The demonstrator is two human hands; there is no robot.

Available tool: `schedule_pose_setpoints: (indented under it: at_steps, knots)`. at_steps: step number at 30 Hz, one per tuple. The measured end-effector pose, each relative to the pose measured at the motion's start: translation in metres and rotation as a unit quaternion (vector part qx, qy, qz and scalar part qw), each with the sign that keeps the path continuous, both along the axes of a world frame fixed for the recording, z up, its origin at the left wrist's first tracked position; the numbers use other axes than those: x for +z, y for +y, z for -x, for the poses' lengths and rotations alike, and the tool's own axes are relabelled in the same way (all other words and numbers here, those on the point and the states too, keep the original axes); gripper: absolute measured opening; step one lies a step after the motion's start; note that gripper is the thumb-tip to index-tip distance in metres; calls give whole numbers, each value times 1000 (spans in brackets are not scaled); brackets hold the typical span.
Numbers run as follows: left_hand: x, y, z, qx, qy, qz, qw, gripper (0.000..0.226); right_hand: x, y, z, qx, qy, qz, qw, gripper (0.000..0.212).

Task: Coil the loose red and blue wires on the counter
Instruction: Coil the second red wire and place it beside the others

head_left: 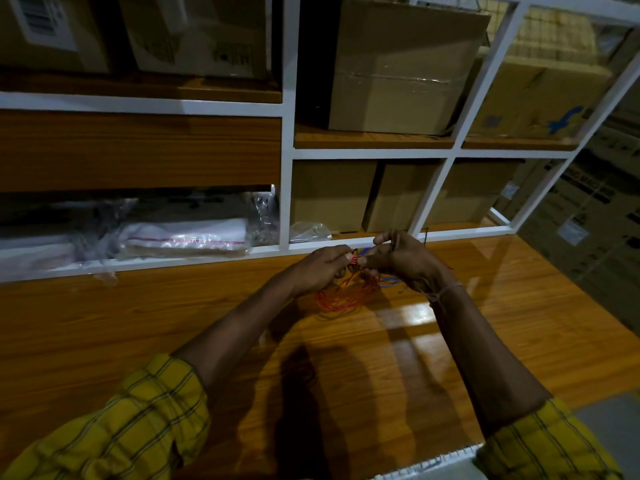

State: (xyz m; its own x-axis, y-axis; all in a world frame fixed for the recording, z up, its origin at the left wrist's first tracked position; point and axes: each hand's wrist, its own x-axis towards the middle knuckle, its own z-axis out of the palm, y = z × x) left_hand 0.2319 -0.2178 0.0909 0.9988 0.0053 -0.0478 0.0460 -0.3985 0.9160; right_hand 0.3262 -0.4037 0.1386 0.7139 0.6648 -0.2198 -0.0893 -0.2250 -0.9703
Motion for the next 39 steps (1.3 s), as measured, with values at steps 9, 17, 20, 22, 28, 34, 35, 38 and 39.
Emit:
schedule_pose_setpoints:
  at_steps: [9, 17, 20, 22, 28, 34, 35, 38, 39]
  knots:
    - [3, -2, 1, -1, 5, -18, 1000, 23, -5, 0, -4, -11, 9, -4, 1000, 59]
    - [13, -4, 9, -11, -12, -102, 995, 31, -8, 0, -6, -21, 42, -15, 999, 54]
    - [17, -6, 12, -12, -21, -133, 991, 31, -7, 0, -5, -13, 51, -22, 998, 63]
    - [18, -6, 12, -11, -22, -137, 990, 30, -7, 0, -5, -6, 55, -20, 998, 70]
    - [17, -8, 11, -7, -15, -124, 992, 29, -6, -2, -7, 4, 70, -23, 997, 70]
    - [17, -8, 10, -9, -19, -134, 991, 28, -3, -2, -5, -2, 59, -17, 998, 61]
    - [18, -7, 10, -12, -19, -140, 990, 28, -3, -2, -6, -6, 57, -16, 998, 58]
    - [18, -7, 10, -17, -22, -152, 988, 27, -4, -2, -7, -19, 52, -14, 998, 54]
    - [18, -7, 11, -18, -23, -154, 988, 28, -3, -2, -7, -19, 52, -14, 998, 53]
